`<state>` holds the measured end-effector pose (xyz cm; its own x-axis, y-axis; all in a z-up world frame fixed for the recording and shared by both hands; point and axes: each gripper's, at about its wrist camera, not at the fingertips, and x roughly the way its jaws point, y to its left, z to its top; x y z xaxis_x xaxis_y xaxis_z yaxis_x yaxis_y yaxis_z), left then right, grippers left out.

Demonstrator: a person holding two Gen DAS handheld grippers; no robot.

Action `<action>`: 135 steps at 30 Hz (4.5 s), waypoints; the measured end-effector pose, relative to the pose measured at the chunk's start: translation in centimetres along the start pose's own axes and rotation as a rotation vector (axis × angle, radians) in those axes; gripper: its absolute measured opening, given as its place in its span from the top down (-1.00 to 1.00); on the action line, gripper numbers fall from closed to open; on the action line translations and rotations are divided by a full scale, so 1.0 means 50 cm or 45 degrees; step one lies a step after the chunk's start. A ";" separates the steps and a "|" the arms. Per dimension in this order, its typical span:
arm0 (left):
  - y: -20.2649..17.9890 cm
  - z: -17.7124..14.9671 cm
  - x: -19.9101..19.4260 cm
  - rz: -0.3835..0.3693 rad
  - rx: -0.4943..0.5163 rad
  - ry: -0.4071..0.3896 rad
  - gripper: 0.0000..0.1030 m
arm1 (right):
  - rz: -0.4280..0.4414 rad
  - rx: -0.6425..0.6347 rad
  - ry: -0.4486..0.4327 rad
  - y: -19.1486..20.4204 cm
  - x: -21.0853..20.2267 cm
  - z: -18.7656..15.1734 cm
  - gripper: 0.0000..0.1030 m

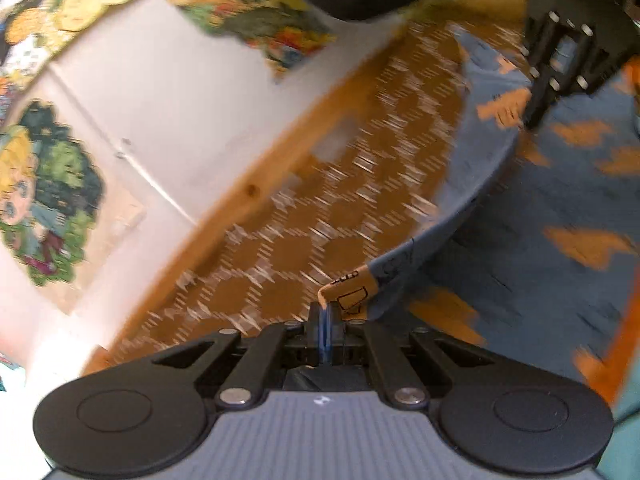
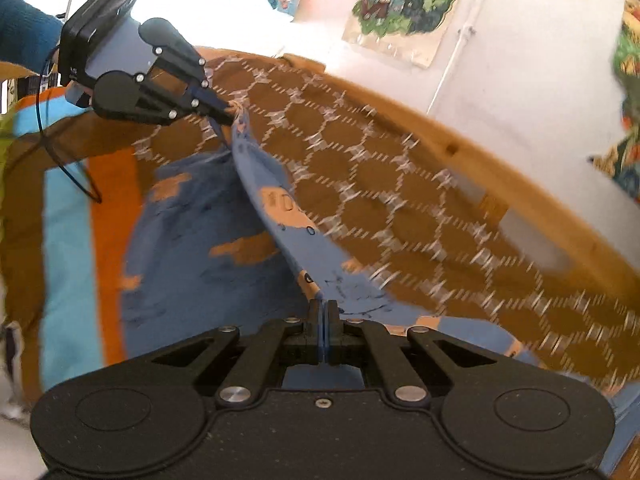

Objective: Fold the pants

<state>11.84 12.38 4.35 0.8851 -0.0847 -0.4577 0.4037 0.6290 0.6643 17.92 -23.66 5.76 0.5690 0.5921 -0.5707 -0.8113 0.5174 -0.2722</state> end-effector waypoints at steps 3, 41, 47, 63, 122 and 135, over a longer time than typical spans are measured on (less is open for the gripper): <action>-0.052 -0.032 -0.003 -0.071 0.063 0.047 0.98 | 0.013 0.056 0.030 0.050 -0.004 -0.047 1.00; -0.175 -0.113 -0.041 -0.277 0.520 0.151 0.72 | 0.018 0.278 0.088 0.168 -0.003 -0.140 0.80; -0.121 -0.047 -0.060 -0.318 0.107 0.163 -0.47 | -0.093 0.446 0.073 0.092 -0.100 -0.149 -0.40; -0.345 0.340 0.079 -0.606 -0.452 -0.129 -0.81 | -0.583 1.113 -0.053 -0.119 -0.231 -0.320 -0.79; -0.414 0.359 0.153 -0.658 -0.413 0.145 0.98 | -0.580 1.413 -0.280 -0.276 -0.238 -0.401 0.92; -0.420 0.349 0.088 -0.855 -0.291 0.029 0.98 | -0.799 1.283 0.071 -0.232 -0.383 -0.389 0.93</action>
<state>11.32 -14.69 -1.28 0.4560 -0.4963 -0.7388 0.7993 0.5934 0.0948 13.85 -53.00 4.79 0.8027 0.0469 -0.5945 0.0923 0.9751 0.2015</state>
